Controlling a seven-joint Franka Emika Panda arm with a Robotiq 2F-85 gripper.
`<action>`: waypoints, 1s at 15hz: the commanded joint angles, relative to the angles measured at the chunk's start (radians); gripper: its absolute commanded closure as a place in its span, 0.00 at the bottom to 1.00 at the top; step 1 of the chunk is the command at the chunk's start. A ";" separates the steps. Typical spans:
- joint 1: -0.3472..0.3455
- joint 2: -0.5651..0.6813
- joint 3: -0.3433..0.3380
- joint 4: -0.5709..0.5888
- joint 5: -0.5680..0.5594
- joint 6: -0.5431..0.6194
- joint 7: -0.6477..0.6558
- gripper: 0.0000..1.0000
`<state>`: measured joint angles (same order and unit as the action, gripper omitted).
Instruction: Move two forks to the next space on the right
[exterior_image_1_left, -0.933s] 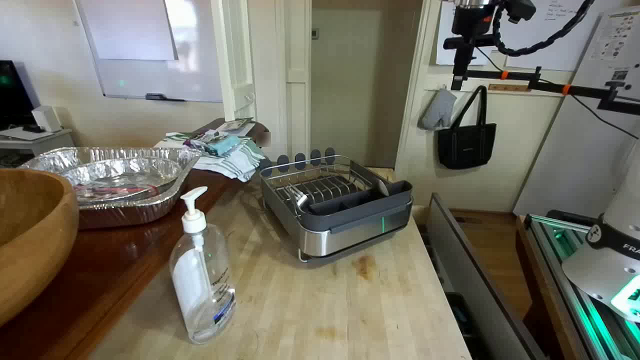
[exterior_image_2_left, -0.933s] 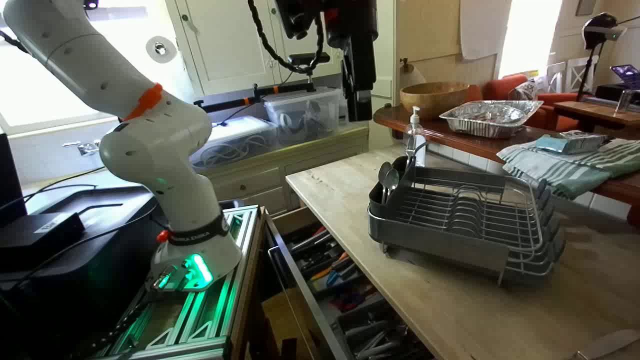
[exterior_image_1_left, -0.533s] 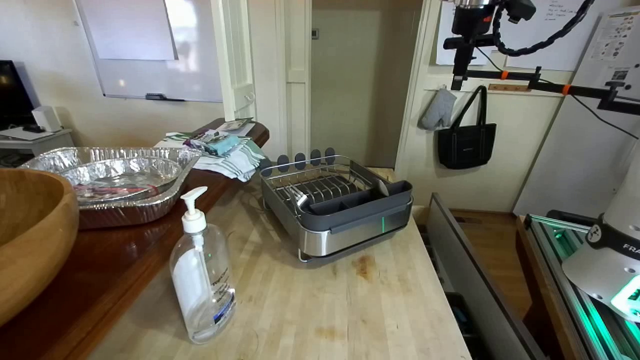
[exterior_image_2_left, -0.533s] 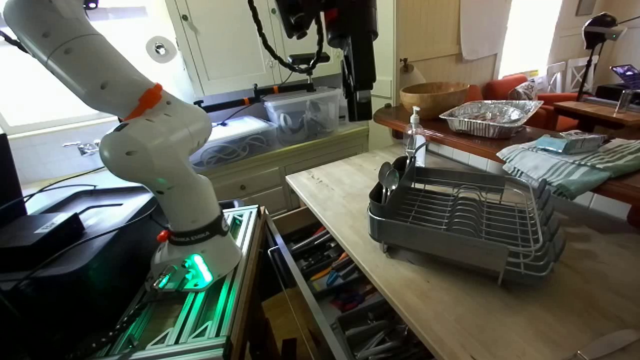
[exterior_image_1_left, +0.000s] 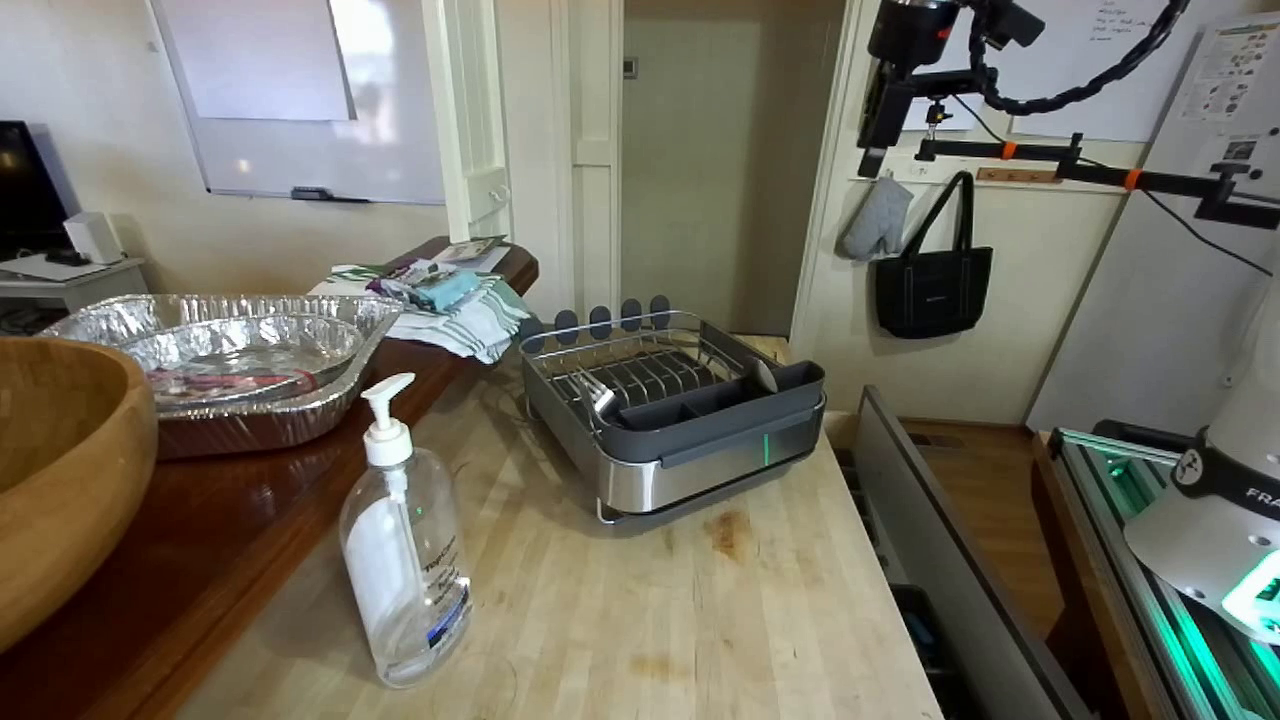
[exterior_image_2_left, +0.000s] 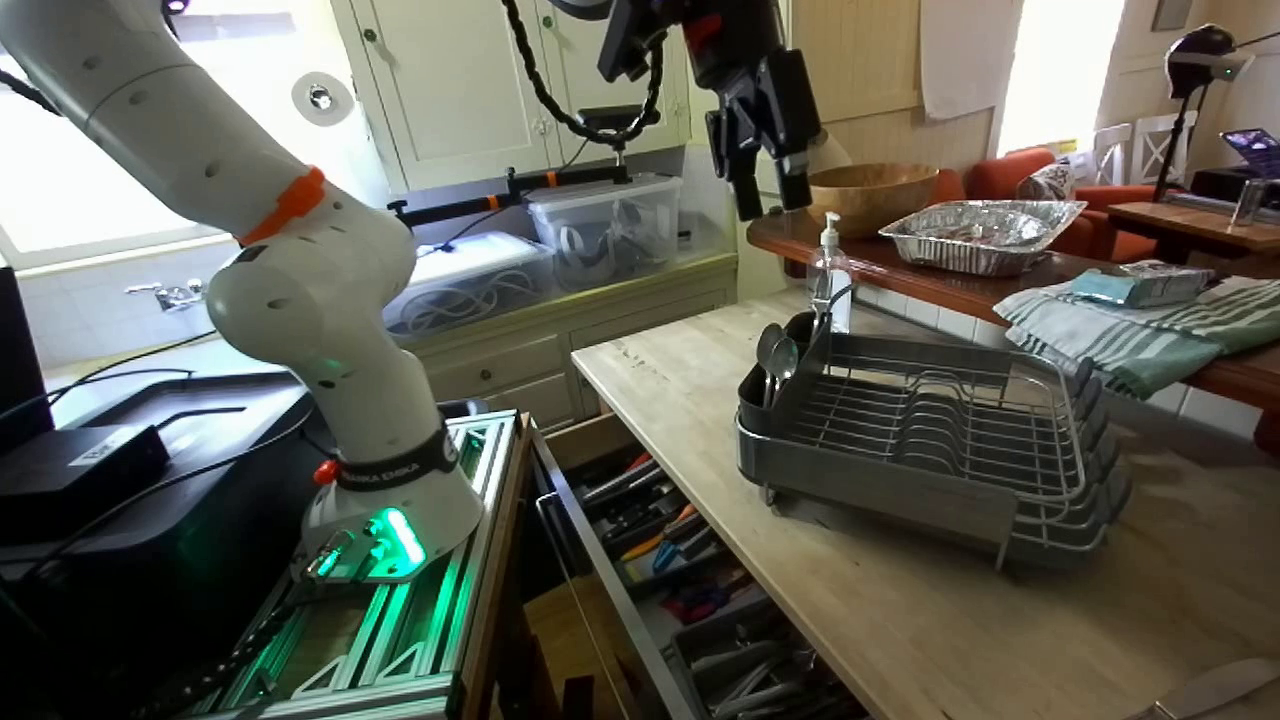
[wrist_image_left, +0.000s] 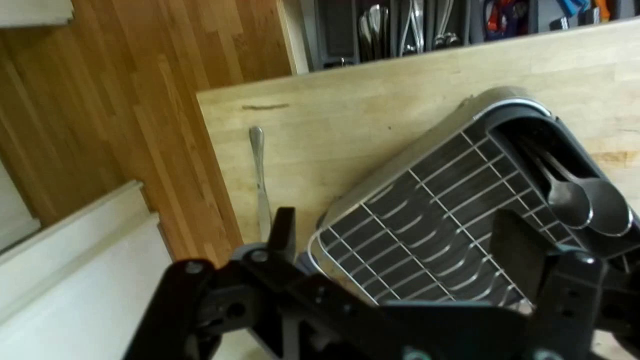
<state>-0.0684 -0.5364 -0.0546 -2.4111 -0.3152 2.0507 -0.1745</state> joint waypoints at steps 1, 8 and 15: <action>0.087 0.118 -0.003 0.046 0.043 0.143 -0.096 0.00; 0.133 0.207 0.017 0.061 0.120 0.238 -0.183 0.00; 0.137 0.178 -0.014 0.031 0.181 0.317 -0.195 0.00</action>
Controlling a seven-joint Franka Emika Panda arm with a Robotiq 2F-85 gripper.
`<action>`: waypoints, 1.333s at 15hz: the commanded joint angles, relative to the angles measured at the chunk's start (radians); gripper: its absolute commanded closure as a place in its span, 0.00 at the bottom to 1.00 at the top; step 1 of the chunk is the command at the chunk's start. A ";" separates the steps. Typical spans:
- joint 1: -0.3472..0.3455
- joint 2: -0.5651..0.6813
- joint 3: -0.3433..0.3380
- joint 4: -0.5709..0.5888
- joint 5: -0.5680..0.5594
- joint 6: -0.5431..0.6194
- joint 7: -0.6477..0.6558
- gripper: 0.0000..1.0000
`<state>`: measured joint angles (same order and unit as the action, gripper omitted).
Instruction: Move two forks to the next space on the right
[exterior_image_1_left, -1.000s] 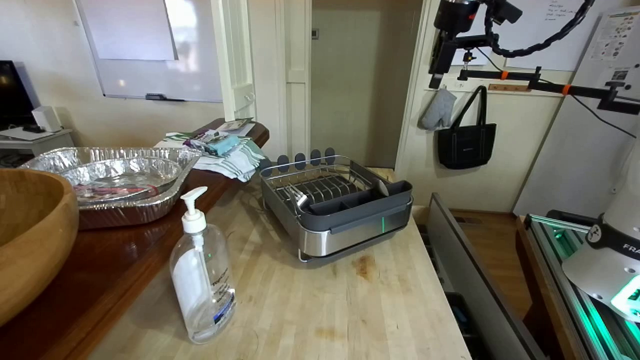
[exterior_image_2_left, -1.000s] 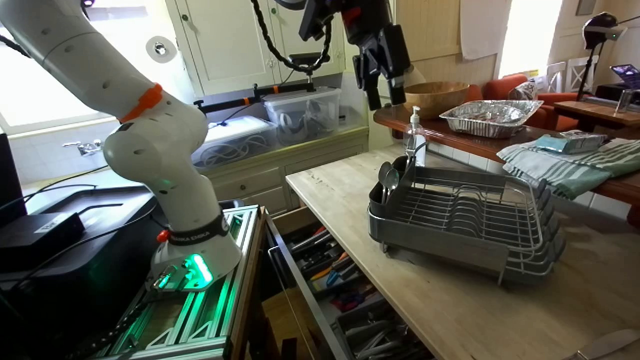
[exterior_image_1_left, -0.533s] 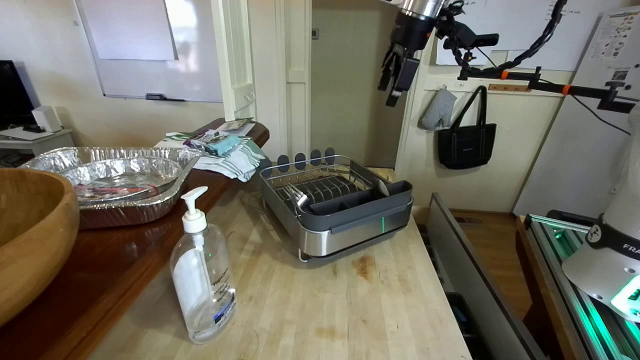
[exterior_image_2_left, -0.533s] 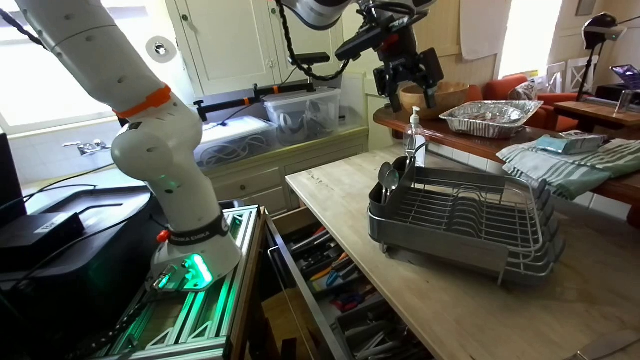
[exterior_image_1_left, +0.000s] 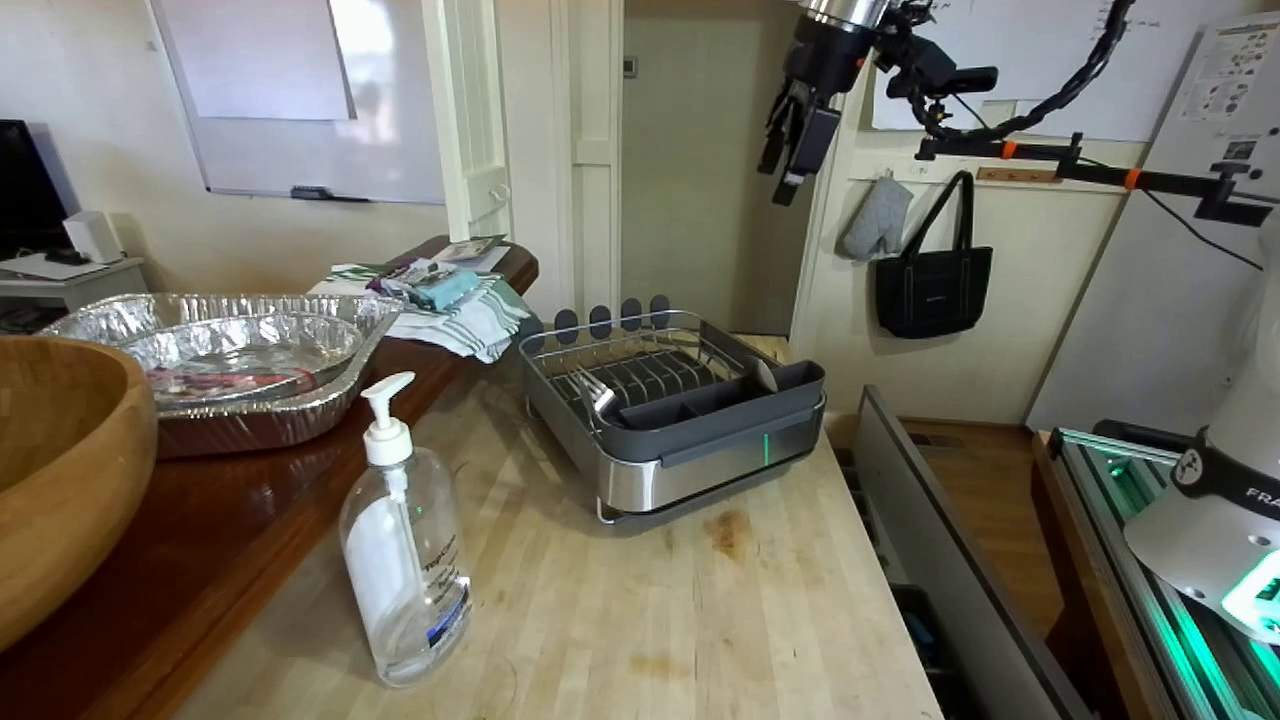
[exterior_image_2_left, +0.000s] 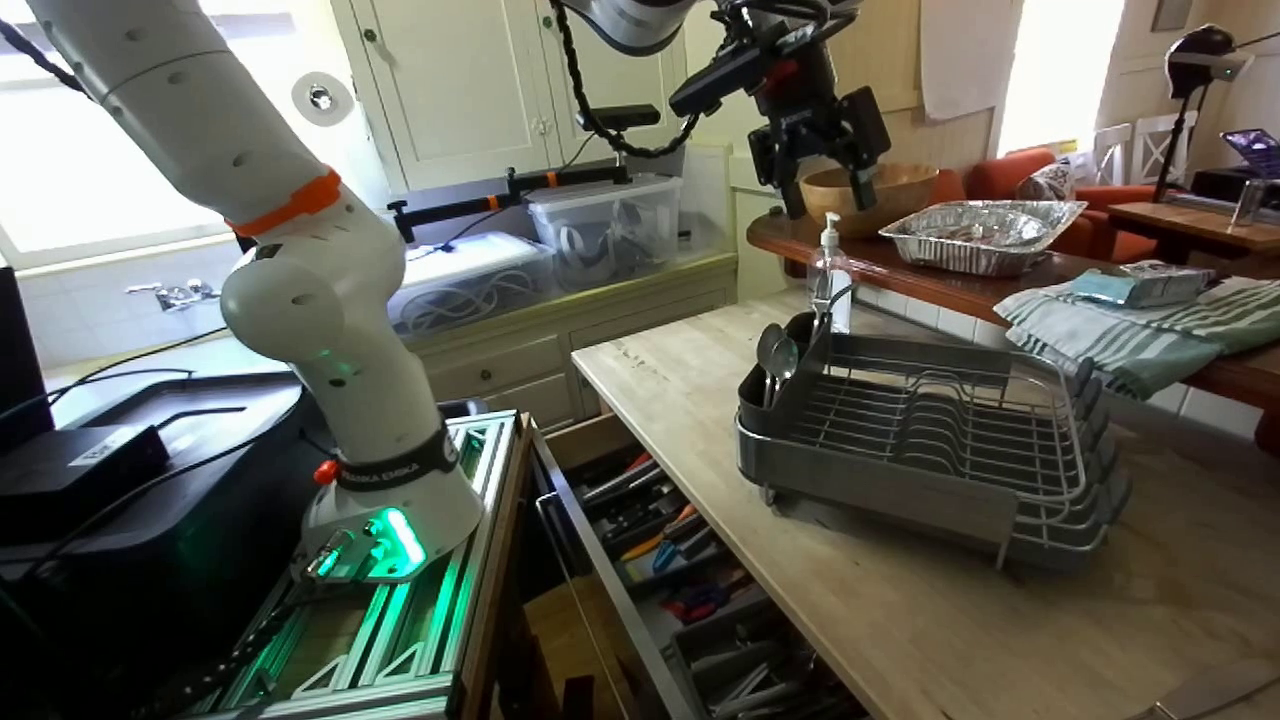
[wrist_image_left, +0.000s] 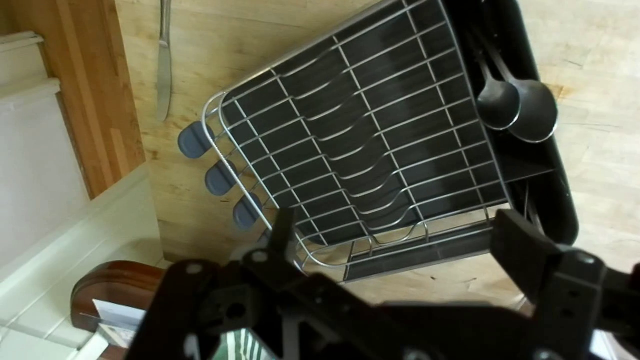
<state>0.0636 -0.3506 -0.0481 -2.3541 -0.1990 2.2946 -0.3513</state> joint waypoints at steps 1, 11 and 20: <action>0.019 0.005 -0.036 -0.025 0.116 0.122 -0.038 0.00; 0.236 0.300 -0.065 0.121 0.803 0.299 -0.518 0.00; 0.136 0.431 0.106 0.184 0.761 0.229 -0.506 0.00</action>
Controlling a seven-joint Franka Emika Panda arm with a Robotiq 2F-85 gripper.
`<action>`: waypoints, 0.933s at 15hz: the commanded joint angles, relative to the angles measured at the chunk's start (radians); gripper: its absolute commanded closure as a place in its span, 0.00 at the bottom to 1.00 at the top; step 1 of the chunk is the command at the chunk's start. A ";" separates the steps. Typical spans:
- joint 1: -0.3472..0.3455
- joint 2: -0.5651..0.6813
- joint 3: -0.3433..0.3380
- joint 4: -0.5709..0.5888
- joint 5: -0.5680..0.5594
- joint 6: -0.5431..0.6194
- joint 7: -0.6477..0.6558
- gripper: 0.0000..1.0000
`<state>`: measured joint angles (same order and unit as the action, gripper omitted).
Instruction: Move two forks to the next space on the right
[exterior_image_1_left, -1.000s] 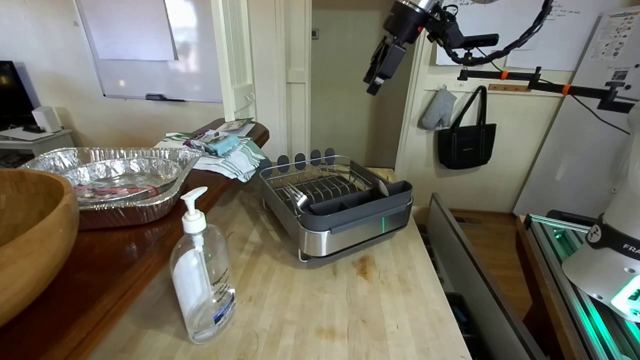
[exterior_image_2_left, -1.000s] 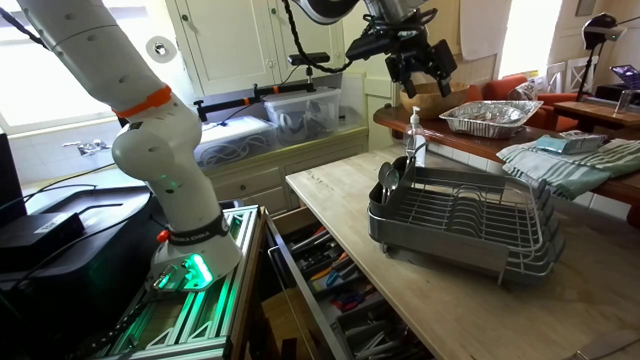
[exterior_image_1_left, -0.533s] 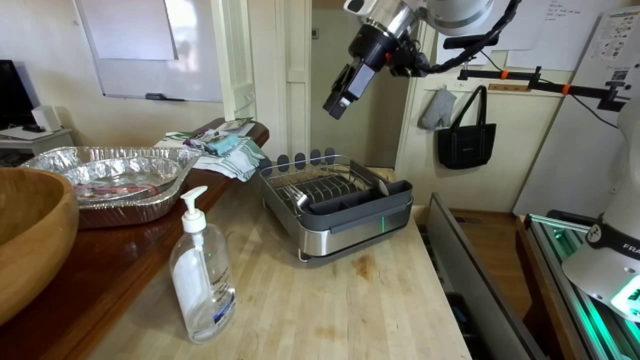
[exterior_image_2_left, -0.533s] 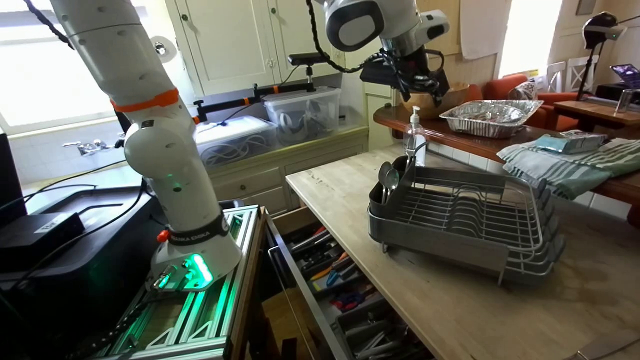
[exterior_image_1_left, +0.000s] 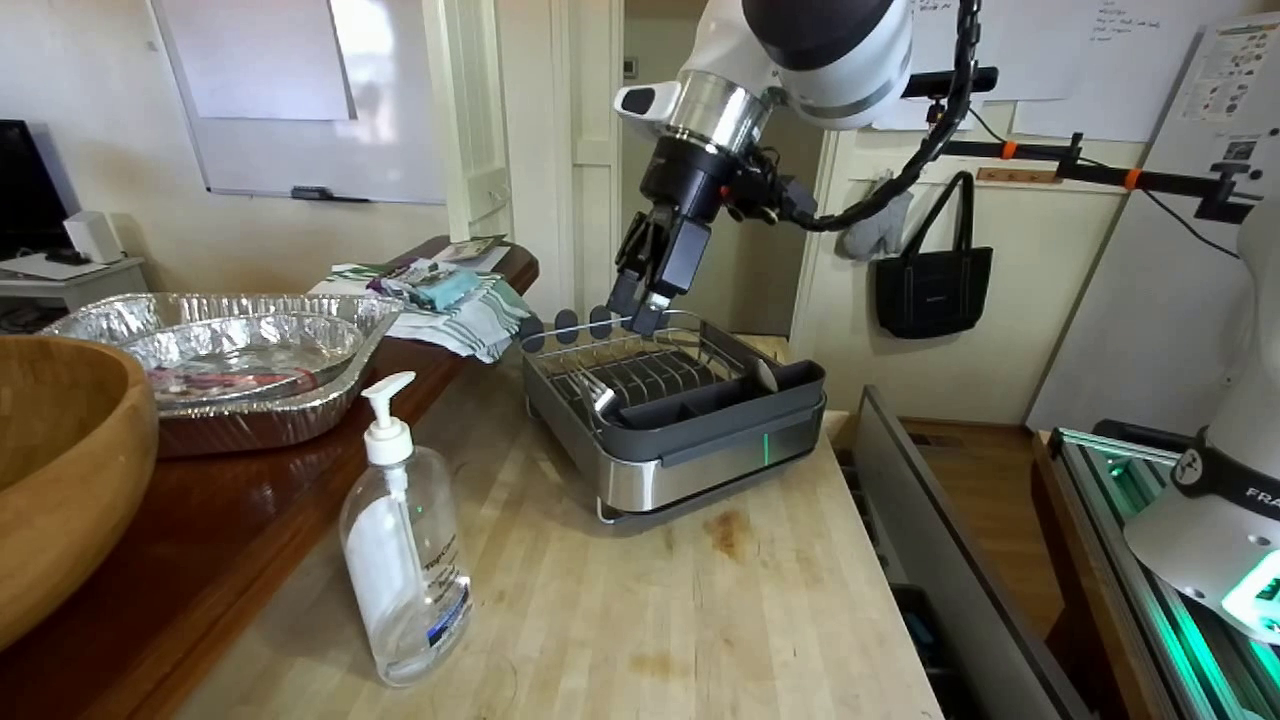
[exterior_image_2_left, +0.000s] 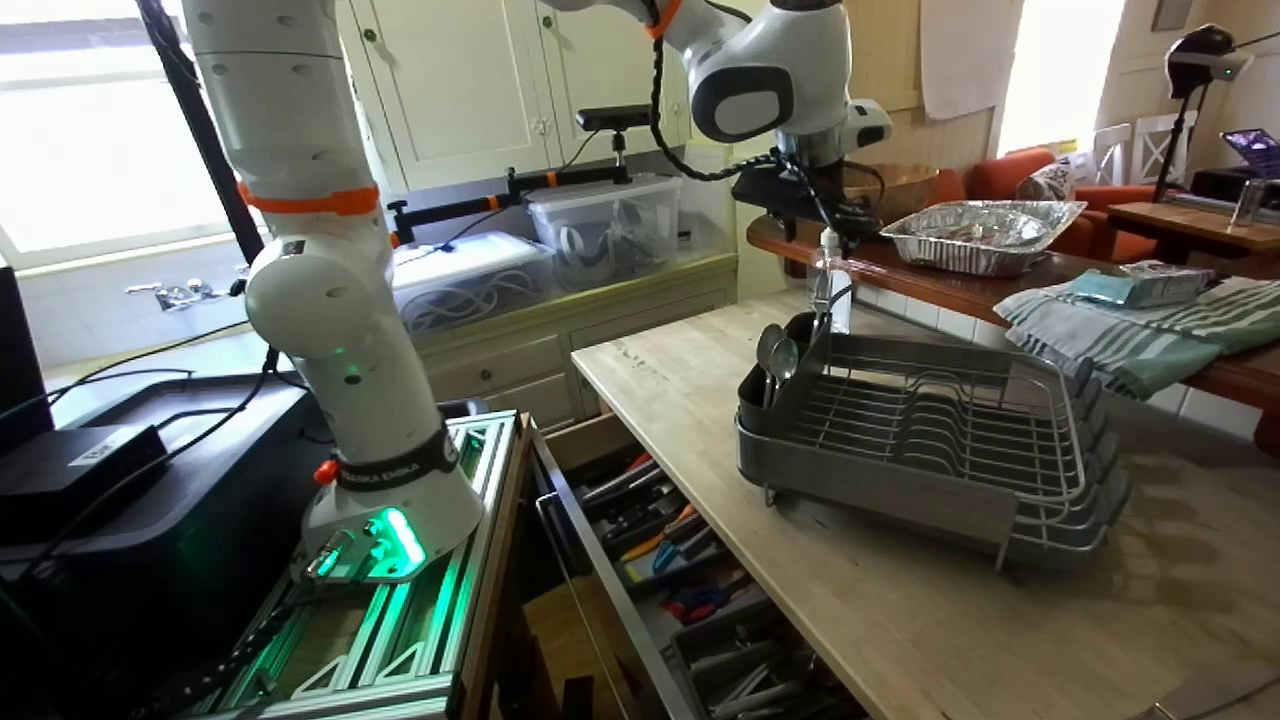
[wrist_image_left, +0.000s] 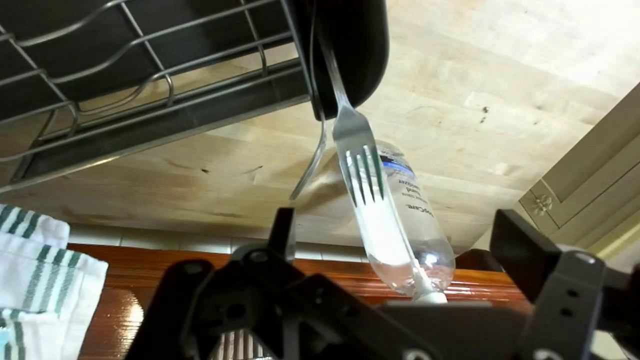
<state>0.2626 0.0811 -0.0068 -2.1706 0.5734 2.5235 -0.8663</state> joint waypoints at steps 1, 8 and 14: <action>-0.065 0.000 0.064 0.003 -0.011 -0.001 0.008 0.00; -0.114 0.063 0.124 0.018 0.075 0.023 -0.124 0.00; -0.126 0.130 0.179 0.016 0.029 0.141 -0.104 0.00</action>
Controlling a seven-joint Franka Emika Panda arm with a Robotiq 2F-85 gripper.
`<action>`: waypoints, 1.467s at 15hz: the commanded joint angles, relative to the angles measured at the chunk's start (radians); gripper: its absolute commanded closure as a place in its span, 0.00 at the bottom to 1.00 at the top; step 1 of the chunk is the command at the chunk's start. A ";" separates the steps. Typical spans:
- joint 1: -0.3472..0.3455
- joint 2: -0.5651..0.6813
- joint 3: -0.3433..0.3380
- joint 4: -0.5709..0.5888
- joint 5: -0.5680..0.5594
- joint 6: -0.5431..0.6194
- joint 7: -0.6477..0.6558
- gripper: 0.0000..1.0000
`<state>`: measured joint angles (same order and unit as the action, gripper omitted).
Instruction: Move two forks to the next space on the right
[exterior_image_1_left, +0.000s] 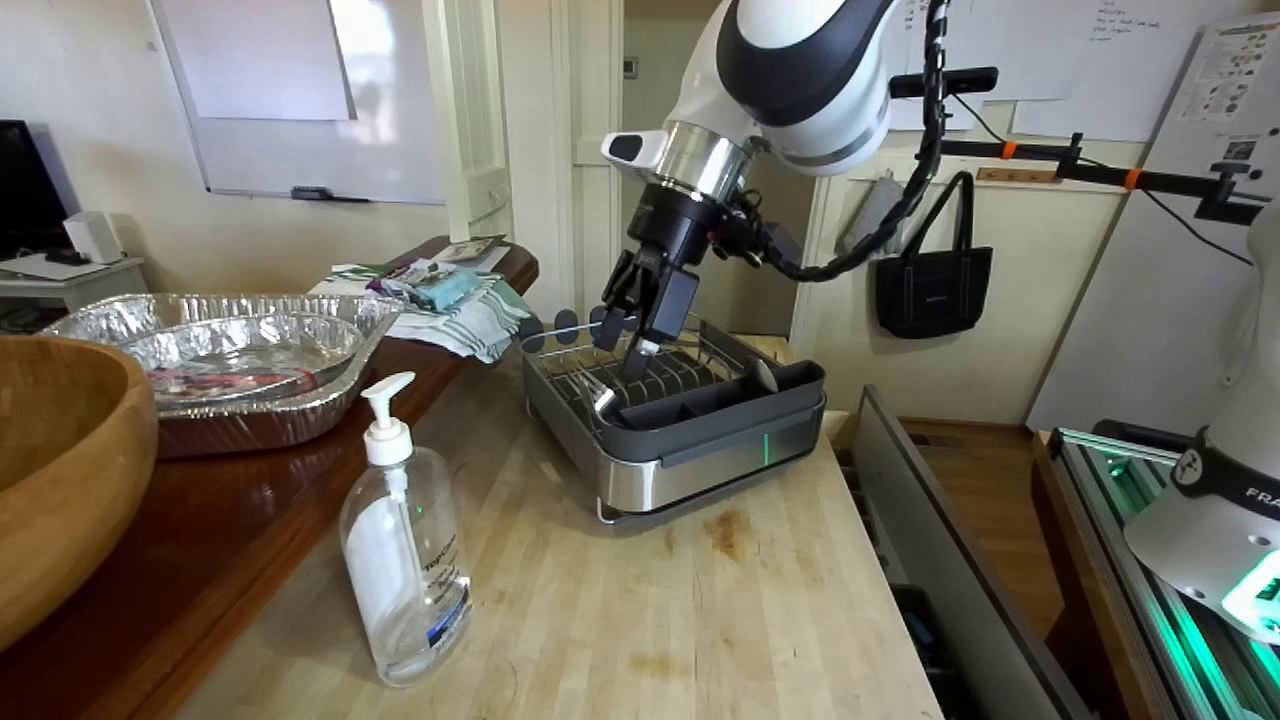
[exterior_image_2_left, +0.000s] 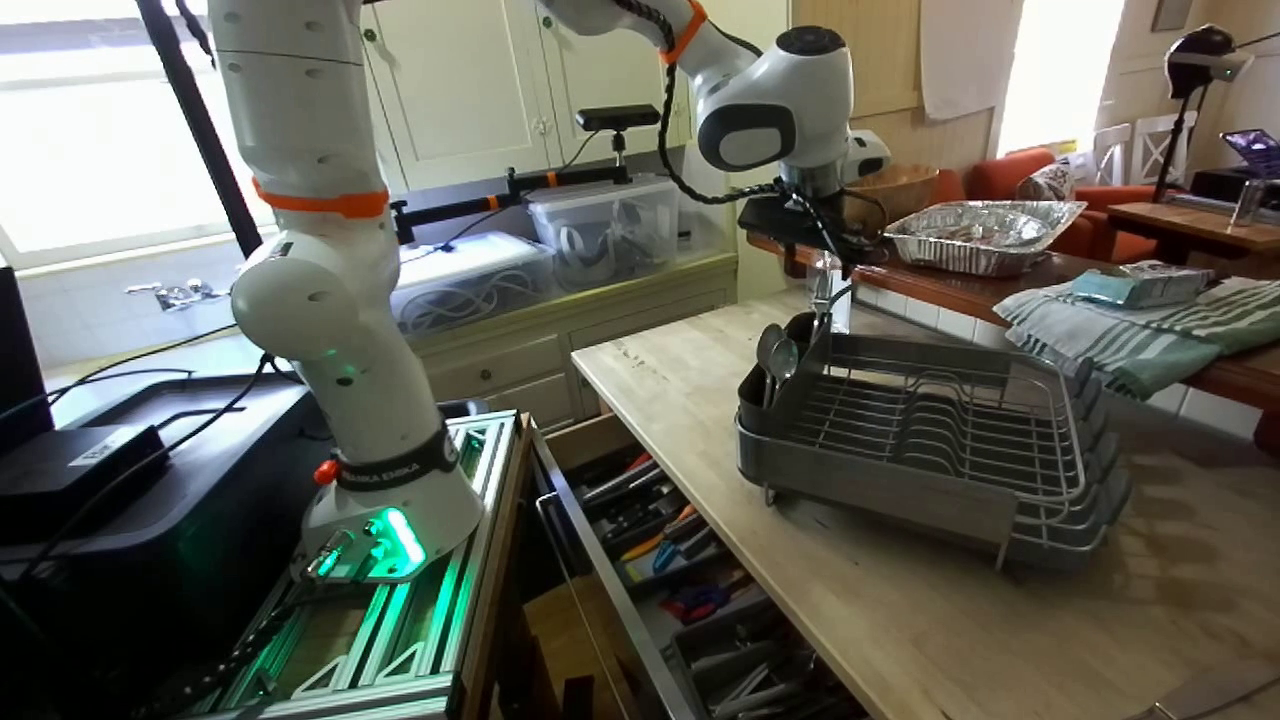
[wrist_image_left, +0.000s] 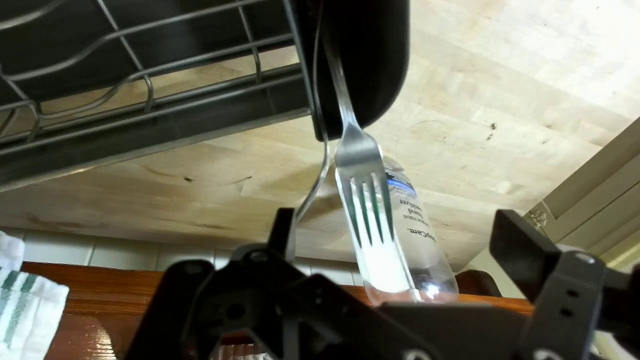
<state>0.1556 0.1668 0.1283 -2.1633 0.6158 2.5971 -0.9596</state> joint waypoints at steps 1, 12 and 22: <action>-0.018 0.055 0.055 0.010 -0.018 0.088 -0.003 0.00; 0.030 0.089 0.077 -0.039 -0.007 0.422 0.076 0.00; 0.026 0.111 0.068 -0.054 0.003 0.401 0.178 0.00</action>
<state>0.1719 0.2713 0.2064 -2.2015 0.6122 2.9919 -0.8199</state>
